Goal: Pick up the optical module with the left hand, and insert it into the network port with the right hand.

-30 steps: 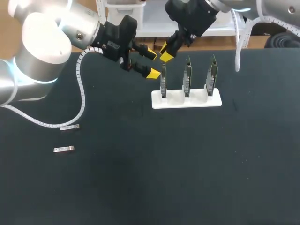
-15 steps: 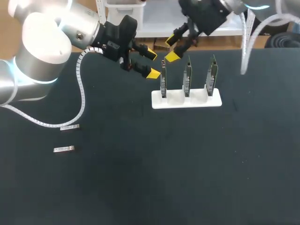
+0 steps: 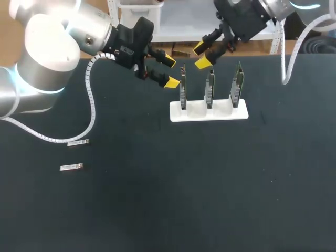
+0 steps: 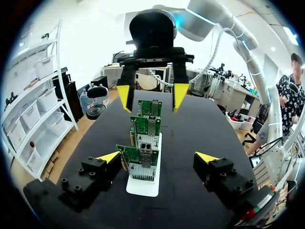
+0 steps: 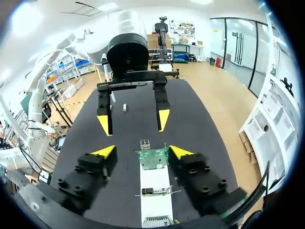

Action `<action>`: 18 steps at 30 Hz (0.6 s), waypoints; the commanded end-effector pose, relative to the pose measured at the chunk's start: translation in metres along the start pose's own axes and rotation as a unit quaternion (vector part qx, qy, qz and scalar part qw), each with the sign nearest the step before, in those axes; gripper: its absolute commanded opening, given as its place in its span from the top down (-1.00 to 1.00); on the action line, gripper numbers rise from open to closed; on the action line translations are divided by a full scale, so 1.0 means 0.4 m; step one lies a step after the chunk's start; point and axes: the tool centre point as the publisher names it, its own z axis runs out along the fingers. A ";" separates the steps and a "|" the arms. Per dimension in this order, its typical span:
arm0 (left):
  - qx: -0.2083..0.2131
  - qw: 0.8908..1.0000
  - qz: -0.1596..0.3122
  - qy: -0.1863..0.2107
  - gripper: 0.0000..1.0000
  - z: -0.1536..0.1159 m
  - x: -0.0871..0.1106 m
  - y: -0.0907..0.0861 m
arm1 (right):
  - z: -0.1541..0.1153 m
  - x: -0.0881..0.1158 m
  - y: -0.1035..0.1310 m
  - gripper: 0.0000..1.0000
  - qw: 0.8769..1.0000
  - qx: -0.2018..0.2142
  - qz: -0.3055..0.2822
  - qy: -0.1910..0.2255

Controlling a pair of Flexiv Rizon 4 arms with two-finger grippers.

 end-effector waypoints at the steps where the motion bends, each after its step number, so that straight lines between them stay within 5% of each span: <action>1: 0.002 1.000 -0.001 0.002 -1.00 0.001 -0.002 0.004 | -0.002 0.003 0.008 1.00 1.000 0.004 -0.001 0.000; 18: 0.002 1.000 -0.001 0.002 -1.00 0.001 -0.002 0.004 | 0.042 -0.030 0.011 1.00 1.000 -0.008 -0.019 0.012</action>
